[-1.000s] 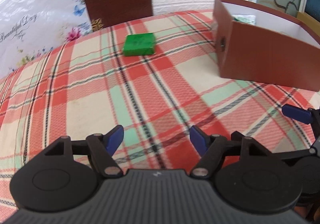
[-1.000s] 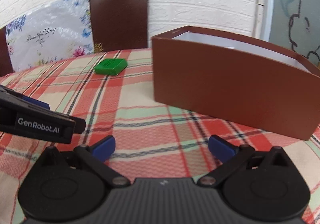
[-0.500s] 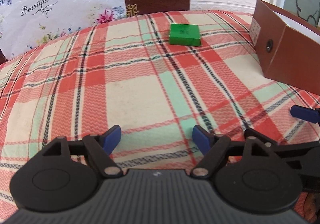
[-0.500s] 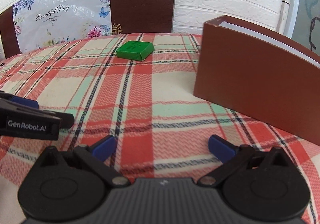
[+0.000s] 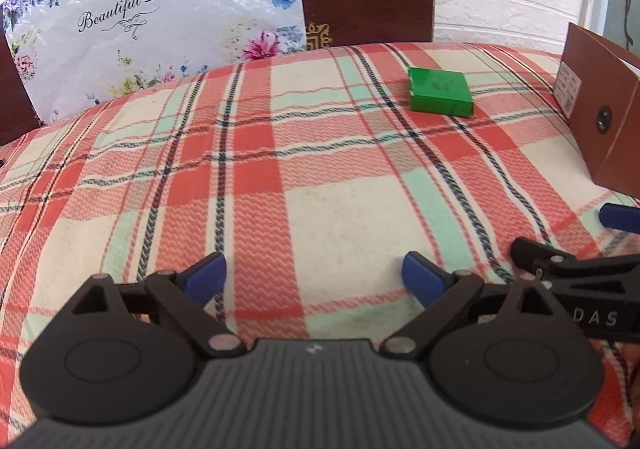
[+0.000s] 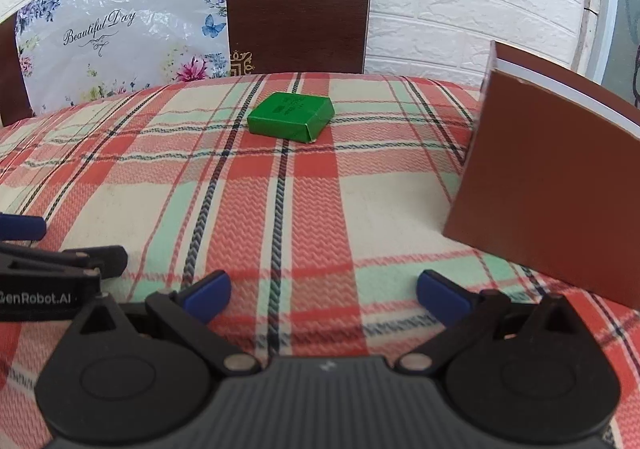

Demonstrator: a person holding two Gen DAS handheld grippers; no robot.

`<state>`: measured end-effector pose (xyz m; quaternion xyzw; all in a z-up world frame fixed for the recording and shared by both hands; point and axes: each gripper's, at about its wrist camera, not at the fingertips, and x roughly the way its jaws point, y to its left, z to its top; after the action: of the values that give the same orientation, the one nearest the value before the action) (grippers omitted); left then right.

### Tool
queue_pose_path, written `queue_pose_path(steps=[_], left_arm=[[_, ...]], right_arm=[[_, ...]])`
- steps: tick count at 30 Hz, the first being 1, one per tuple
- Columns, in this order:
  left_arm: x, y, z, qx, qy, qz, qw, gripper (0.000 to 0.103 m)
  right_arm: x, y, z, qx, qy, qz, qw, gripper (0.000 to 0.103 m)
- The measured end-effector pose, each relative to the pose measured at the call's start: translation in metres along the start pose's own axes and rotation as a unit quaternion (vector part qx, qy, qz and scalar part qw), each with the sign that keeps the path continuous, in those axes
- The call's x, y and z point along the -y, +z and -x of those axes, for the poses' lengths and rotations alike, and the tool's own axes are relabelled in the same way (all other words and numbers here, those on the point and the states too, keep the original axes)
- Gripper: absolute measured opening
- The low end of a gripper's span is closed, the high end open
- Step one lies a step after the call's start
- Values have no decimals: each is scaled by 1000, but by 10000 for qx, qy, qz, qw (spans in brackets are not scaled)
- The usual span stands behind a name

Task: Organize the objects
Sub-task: 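Release the green box and withdraw the left gripper toward the small green box, then grasp the small green box with the right gripper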

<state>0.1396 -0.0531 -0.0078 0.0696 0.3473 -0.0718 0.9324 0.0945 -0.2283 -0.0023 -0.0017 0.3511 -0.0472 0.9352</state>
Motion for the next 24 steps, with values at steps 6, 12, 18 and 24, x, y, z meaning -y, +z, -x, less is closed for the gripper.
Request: queue_pose_path(steps=[6, 12, 18, 24], left_arm=[[-14, 1, -9, 183, 93, 52, 9998, 103], [-39, 5, -18, 297, 312, 486, 9979, 103], [-41, 3, -18, 405, 366, 563, 9969, 103], [-41, 1, -18, 442, 340, 584, 9967, 103]], right_arm=[[-6, 11, -16, 24, 14, 13, 10000, 103], [-9, 22, -30, 60, 50, -65, 9999, 103], [-13, 39, -51, 110, 44, -158, 9998, 103], [-20, 64, -80, 216, 299, -196, 9991, 103]])
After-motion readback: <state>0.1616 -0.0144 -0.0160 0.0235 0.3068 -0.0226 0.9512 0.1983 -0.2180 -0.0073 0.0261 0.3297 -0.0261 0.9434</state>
